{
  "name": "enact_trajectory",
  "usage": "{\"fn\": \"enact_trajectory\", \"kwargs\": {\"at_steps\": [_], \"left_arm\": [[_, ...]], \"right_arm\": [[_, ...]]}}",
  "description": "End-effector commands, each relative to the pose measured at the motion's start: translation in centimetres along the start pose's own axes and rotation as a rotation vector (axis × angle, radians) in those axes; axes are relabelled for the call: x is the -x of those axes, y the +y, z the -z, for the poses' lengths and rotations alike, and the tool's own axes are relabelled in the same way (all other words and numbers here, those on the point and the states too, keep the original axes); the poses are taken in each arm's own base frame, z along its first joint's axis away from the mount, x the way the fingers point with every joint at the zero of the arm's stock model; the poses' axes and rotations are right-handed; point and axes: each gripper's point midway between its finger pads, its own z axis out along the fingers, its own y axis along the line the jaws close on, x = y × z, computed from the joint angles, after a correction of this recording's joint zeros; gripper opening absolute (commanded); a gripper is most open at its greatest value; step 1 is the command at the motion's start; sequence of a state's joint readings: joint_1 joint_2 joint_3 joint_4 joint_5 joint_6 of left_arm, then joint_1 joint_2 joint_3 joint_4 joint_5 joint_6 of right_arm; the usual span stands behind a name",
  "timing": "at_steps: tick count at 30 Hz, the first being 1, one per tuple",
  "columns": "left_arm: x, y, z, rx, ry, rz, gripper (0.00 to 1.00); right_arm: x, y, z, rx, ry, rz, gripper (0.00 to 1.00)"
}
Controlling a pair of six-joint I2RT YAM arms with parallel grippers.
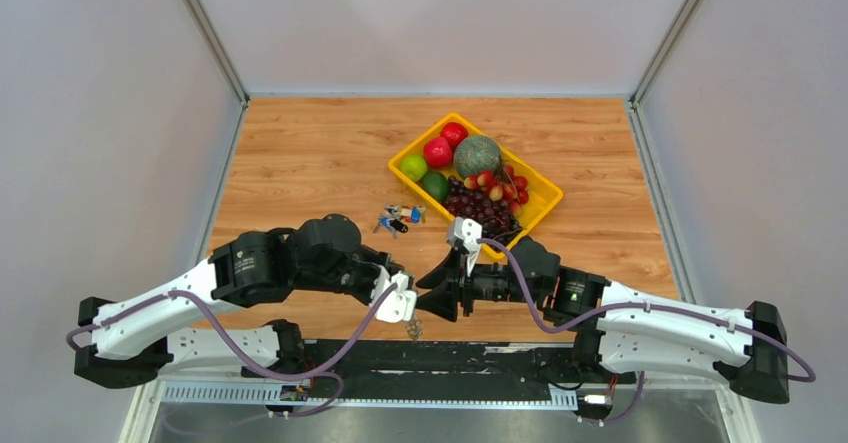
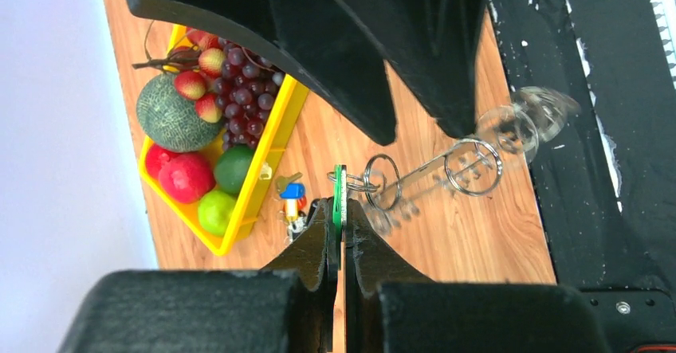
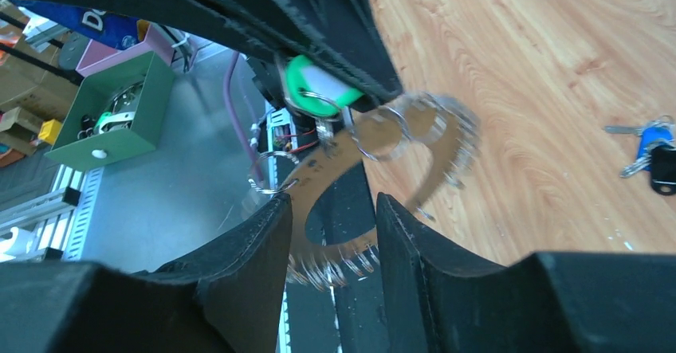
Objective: Remove the keys from the keyring
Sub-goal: Remove the key from the keyring.
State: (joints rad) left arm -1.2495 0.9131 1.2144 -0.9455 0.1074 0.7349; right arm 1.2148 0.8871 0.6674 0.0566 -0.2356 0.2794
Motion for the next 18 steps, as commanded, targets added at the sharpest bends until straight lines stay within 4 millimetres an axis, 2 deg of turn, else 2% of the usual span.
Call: {"fn": "enact_trajectory", "kwargs": {"at_steps": [1,7,17,18], "left_arm": [[1.3,2.0,0.6,0.079,-0.024,0.037,0.00],[1.1,2.1,0.7,0.078,0.002,0.067,0.00],[1.4,1.9,1.1,0.066,-0.015,0.034,0.00],[1.4,1.9,1.0,0.063,-0.014,0.031,0.00]], "right_arm": [[1.1,1.6,-0.9,0.053,-0.038,-0.018,0.45],[2.1,1.1,-0.6,0.006,-0.087,-0.006,0.45],[6.1,-0.2,3.9,-0.132,-0.222,0.107,0.45],[6.8,-0.9,4.3,-0.179,-0.244,0.113,0.45]]}}
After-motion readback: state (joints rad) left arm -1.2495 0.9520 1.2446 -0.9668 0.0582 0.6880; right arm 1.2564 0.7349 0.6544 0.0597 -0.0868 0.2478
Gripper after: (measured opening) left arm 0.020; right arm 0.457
